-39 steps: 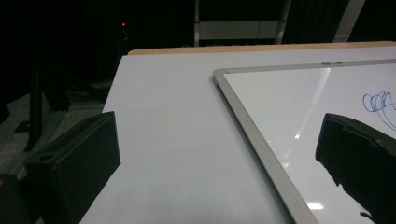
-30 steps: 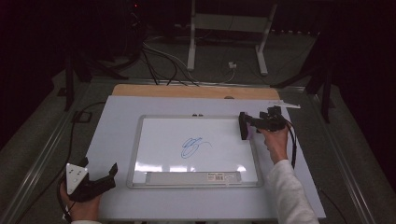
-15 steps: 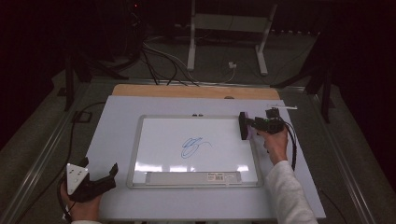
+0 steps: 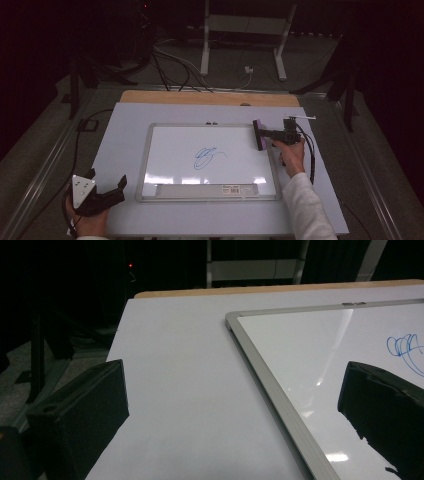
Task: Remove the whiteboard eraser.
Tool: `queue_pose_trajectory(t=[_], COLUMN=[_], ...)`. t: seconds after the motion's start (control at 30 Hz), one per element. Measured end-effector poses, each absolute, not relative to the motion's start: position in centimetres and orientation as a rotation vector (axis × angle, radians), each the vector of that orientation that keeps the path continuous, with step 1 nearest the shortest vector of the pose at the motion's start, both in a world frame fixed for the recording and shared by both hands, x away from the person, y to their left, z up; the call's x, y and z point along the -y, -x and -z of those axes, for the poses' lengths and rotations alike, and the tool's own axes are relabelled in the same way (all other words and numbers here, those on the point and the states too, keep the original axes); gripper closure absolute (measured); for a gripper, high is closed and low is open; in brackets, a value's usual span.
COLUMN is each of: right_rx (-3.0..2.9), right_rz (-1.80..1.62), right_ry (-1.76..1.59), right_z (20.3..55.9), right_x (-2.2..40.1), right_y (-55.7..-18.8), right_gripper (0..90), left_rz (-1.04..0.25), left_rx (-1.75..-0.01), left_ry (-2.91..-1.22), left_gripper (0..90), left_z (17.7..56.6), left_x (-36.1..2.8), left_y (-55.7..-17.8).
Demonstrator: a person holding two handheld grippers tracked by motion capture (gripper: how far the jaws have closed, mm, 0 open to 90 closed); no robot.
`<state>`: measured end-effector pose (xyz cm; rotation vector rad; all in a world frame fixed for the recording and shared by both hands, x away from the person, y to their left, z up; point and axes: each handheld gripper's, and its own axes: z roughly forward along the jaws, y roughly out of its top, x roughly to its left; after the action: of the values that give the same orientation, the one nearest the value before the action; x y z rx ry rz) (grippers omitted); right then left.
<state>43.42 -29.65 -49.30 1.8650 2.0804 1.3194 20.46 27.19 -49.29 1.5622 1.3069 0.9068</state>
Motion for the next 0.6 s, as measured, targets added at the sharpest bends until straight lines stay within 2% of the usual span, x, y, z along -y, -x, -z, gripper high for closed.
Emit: queue_pose_trajectory(t=[0.3,0.4,0.6], right_rx=[-2.118,-2.127,-2.132], right_rz=[-1.330,-1.341,-1.330], right_ry=[-1.889,-1.884,-1.877], right_z=[50.1,50.2,50.1], right_x=[28.5,28.3,28.2], right_y=[-43.8,-43.8,-43.7], right_gripper=[34.6,38.4,39.2], left_rz=[-0.910,-0.911,-0.909], left_rx=[-1.306,-1.305,-1.305], left_ry=[-1.564,-1.565,-1.568], left_gripper=[0.6,0.6,0.6], left_z=[49.3,49.3,49.3], left_x=[-27.2,-27.2,-27.2], left_y=[-20.4,-20.4,-20.5])
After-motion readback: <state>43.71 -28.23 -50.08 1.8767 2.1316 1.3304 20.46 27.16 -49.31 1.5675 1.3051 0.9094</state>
